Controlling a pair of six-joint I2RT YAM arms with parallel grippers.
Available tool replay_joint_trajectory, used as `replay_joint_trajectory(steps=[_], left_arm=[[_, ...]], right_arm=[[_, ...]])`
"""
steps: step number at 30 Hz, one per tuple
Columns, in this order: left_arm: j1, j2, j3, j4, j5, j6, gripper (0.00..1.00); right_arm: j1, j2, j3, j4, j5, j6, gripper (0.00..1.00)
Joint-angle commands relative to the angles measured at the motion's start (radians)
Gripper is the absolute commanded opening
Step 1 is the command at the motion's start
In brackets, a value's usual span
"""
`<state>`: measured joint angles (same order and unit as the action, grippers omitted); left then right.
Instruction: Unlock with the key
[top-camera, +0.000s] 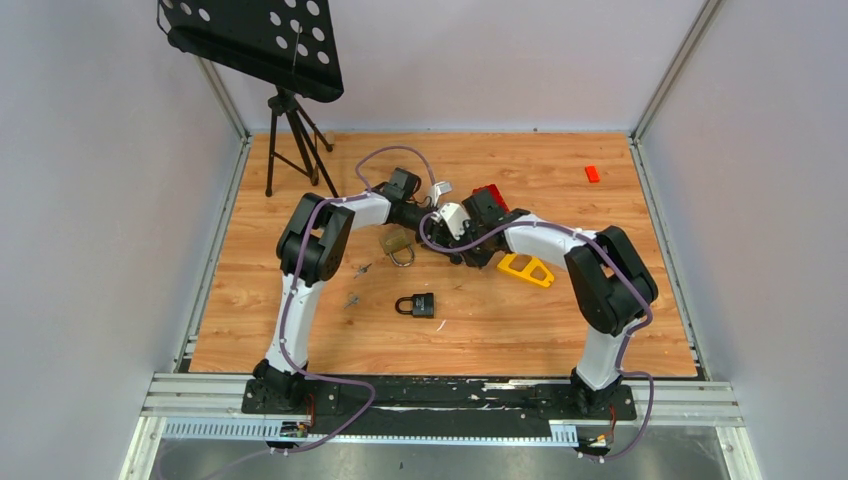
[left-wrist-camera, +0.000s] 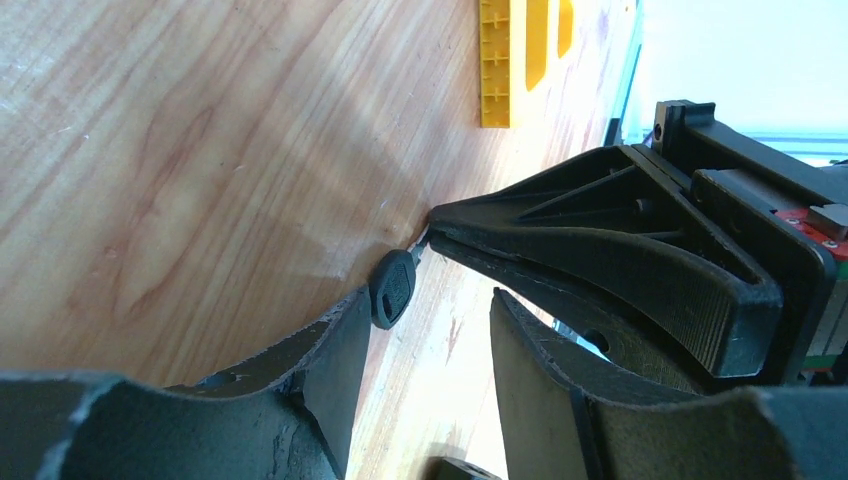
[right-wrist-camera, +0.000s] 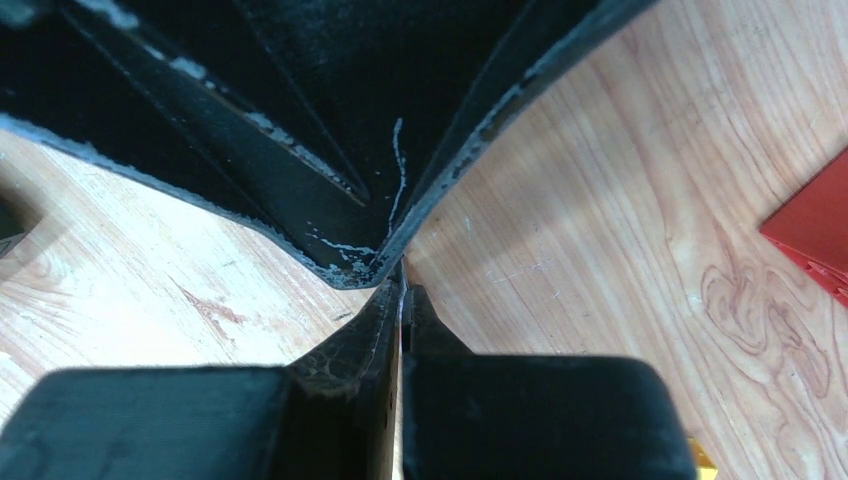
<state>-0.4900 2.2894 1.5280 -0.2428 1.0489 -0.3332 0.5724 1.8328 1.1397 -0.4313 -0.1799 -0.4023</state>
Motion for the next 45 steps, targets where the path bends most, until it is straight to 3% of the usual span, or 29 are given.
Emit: replay_joint_trajectory(steps=[1,15,24,29,37,45], left_arm=[[-0.054,0.067,-0.032,-0.126,-0.007,-0.027,0.57],[-0.064,0.078,-0.014,-0.173,0.041,0.029,0.57],[-0.065,0.07,-0.028,-0.145,0.064,-0.006,0.44],[-0.065,0.063,-0.066,-0.021,0.094,-0.089,0.4],[-0.064,0.036,-0.026,-0.097,-0.005,0.0,0.53],[-0.032,-0.031,-0.084,-0.082,-0.109,0.006,0.54]], right_arm=[[0.017,0.019,-0.024,0.052,0.074,0.009,0.0],[0.034,-0.013,-0.062,0.097,0.125,0.014,0.0],[0.042,-0.023,-0.074,0.109,0.145,0.018,0.0],[0.043,-0.021,-0.073,0.108,0.145,0.017,0.0],[0.042,-0.023,-0.072,0.102,0.118,0.004,0.0],[0.014,-0.038,-0.053,0.065,0.06,0.008,0.0]])
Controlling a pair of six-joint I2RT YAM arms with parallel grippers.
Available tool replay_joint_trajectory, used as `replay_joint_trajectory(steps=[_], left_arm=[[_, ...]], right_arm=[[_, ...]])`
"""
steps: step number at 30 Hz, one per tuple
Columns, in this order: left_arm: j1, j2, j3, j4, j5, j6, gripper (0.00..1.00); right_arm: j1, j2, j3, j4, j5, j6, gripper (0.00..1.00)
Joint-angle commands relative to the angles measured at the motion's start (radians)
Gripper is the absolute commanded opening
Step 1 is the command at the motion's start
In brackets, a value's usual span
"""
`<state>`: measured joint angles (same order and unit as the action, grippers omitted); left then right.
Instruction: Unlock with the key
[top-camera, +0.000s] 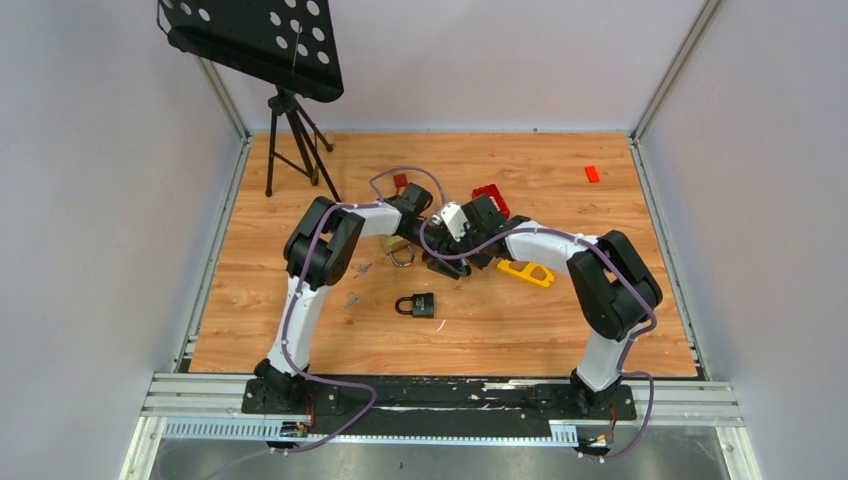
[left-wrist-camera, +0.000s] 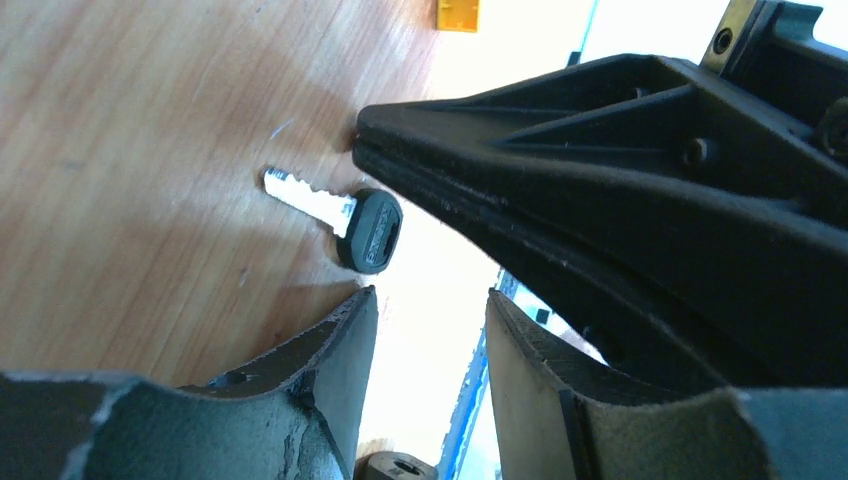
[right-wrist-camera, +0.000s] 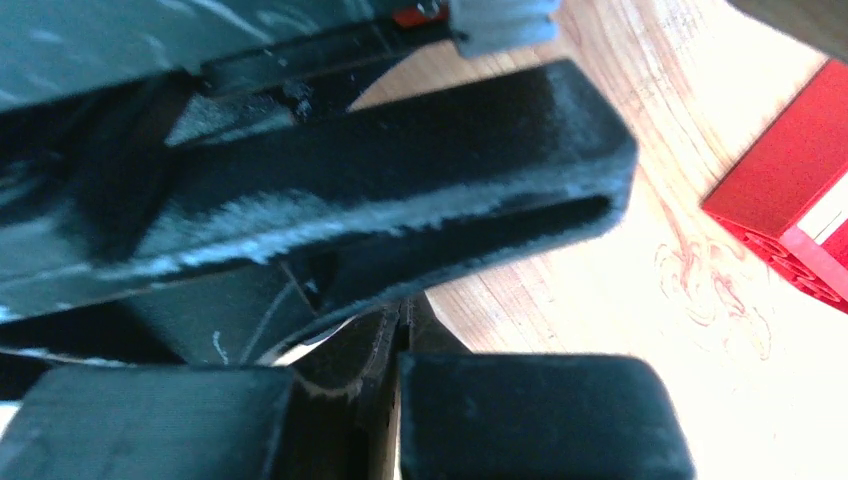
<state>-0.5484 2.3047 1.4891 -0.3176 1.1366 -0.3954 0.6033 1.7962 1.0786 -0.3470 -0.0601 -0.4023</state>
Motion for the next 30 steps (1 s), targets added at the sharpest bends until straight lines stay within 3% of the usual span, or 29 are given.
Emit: replay_joint_trajectory(steps=[1,13,30], left_arm=[[0.032,-0.059,-0.054,-0.005,-0.211,0.07,0.54],[0.049,-0.129,-0.142,0.085,-0.318,-0.001,0.58],[-0.011,-0.164,-0.31,0.326,-0.377,-0.232,0.58]], right_arm=[[-0.026,-0.005,0.012,-0.028,-0.077,0.009,0.0],[-0.119,-0.031,0.037,-0.117,-0.24,0.042,0.0],[-0.124,0.063,0.062,-0.127,-0.393,0.116,0.0]])
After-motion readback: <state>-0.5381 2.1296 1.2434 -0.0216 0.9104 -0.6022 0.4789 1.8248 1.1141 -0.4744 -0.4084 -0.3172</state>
